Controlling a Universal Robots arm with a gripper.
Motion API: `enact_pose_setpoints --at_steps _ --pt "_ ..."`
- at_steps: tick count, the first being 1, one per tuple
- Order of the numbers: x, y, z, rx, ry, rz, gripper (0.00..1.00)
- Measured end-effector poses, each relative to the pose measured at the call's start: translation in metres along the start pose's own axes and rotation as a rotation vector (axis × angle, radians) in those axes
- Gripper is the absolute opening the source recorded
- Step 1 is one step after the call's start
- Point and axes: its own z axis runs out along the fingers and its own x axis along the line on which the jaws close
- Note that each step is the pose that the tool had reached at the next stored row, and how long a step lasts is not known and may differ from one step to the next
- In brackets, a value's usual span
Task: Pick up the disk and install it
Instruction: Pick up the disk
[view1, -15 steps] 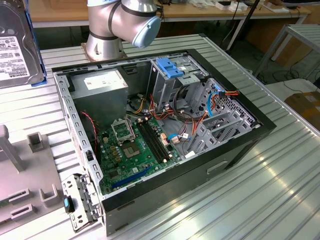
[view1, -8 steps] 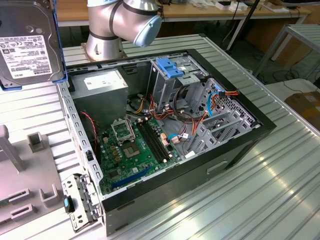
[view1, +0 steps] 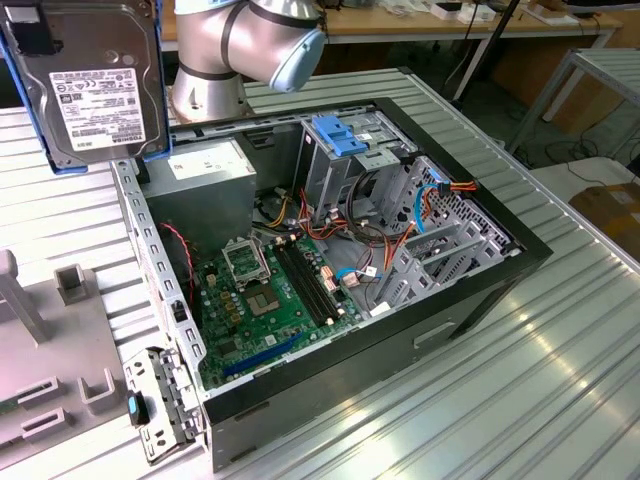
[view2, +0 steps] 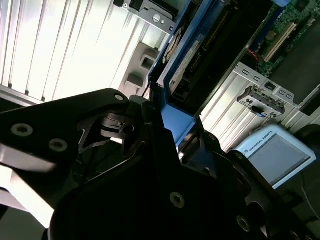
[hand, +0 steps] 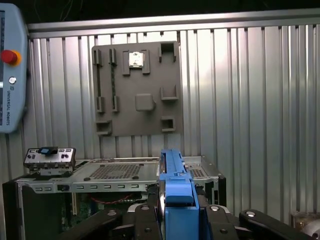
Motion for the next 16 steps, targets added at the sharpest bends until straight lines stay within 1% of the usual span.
enact_pose_setpoints --at_steps 5,6,7,10,12,14,16 --pt "-0.0005 -0.0118 0.0004 -0.0002 0.0001 0.003 0.37" --pt "-0.0007 -0.0174 0.0006 -0.0001 0.0 0.005 0.37" --pt "-0.0009 -0.0211 0.0006 -0.0002 0.0001 0.005 0.37" --pt "-0.0012 -0.0286 0.0008 -0.0003 0.0002 0.007 0.37" --pt "-0.0015 -0.0353 0.0011 -0.0003 0.0001 0.009 0.37" --pt "-0.0019 -0.0452 0.0013 -0.0003 0.0001 0.009 0.37" --pt "-0.0023 -0.0537 0.0017 -0.0004 0.0002 0.011 0.37"
